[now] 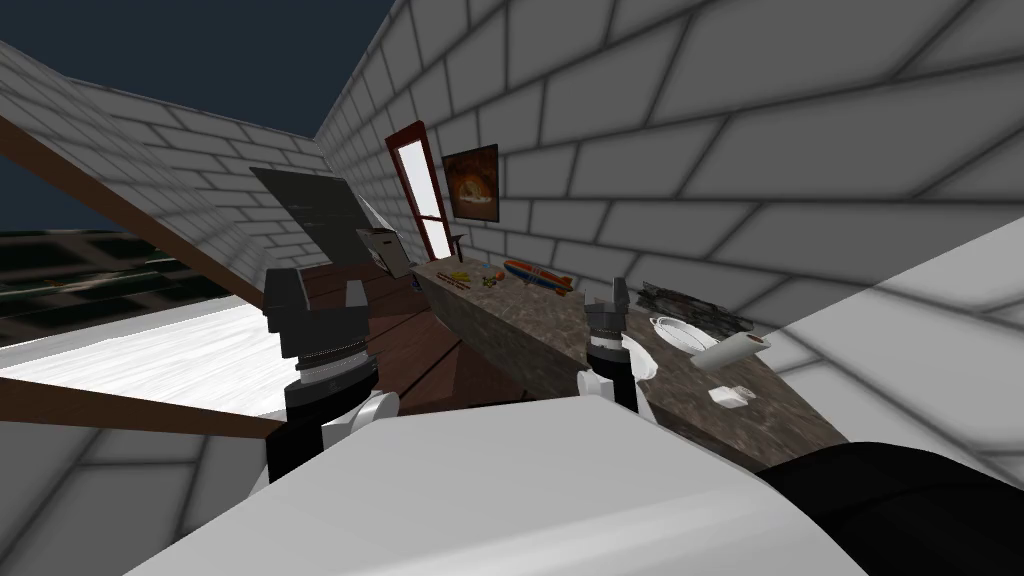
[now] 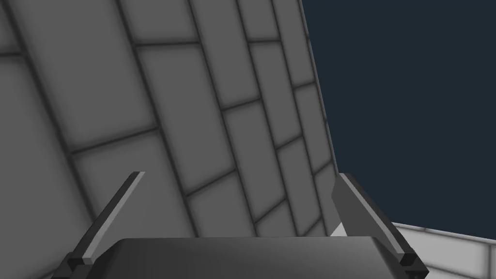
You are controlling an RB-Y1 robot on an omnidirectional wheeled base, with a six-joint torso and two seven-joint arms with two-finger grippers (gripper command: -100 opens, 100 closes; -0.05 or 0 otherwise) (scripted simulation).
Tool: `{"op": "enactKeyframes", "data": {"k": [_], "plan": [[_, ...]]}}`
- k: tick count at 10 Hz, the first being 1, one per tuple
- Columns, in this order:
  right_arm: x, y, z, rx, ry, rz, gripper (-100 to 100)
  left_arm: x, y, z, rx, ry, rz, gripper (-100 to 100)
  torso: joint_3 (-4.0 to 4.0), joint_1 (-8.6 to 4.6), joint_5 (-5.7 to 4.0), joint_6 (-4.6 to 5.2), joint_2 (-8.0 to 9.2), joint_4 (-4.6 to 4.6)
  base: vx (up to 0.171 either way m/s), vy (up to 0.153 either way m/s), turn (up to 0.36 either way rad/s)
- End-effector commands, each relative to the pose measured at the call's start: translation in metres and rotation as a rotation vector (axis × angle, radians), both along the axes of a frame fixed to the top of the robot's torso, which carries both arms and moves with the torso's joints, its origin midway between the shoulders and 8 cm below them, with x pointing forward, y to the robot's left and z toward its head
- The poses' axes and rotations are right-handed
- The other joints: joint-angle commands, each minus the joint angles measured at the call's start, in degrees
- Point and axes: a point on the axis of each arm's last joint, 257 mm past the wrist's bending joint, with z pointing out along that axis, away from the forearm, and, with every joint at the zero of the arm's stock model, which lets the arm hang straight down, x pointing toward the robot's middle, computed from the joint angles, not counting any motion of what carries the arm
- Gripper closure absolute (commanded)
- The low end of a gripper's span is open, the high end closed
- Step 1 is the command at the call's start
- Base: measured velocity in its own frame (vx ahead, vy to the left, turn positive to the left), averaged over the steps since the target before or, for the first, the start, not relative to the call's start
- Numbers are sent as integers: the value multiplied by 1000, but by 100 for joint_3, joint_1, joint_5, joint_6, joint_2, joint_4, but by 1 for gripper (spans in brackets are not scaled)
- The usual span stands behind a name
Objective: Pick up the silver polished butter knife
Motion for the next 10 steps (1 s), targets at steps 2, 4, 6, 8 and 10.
{"op": "enactKeyframes", "data": {"k": [2,4,6,8,10], "plan": [[5,0,-11,-64,49,4,-100,0,0,0,0,0,0,0,-1,9,2,0,-3,-1,21,56,-3],[10,-4,-27,-130,114,-4,-100,0,0,0,0,0,0,0,-7,33,7,0,-12,-3,42,109,-7],[16,-13,-48,-201,197,-23,-100,0,0,0,0,0,0,0,-11,50,11,0,-19,-5,58,147,-6],[20,-27,-74,-272,292,-53,-100,0,0,0,0,0,0,0,-14,67,15,-1,-24,-6,57,191,-2],[22,-45,-103,-349,398,-85,-100,0,0,0,0,0,0,0,-13,67,16,0,-22,-5,80,197,6]]}}
